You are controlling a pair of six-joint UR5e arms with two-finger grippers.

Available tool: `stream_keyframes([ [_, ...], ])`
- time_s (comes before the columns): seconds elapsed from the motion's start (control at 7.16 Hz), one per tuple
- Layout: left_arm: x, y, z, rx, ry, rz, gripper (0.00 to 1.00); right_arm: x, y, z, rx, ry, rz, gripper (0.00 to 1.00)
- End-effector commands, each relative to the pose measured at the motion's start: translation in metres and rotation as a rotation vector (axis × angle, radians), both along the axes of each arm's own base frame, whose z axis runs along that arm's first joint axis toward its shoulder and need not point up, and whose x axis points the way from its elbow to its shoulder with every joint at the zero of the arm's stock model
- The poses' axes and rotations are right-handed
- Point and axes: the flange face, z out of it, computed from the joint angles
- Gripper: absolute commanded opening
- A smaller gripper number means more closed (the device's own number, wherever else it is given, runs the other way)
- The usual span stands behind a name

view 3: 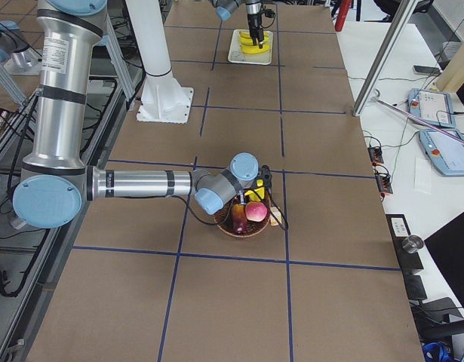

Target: Transfer all bananas from basket to plate

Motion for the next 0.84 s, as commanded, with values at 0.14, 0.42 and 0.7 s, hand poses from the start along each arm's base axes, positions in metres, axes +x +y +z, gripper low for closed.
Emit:
stream_keyframes([
  [0.14, 0.001, 0.001, -0.001, 0.002, 0.002, 0.002, 1.0, 0.056, -0.007, -0.042, 0.018, -0.118, 0.057, 0.0],
  [0.42, 0.023, -0.006, -0.032, 0.039, 0.042, 0.021, 1.0, 0.028, -0.041, -0.102, 0.013, -0.158, 0.058, 0.0],
  [0.7, 0.053, -0.01, -0.086, 0.022, 0.14, 0.015, 1.0, -0.049, -0.074, -0.185, -0.065, -0.185, 0.068, 0.0],
])
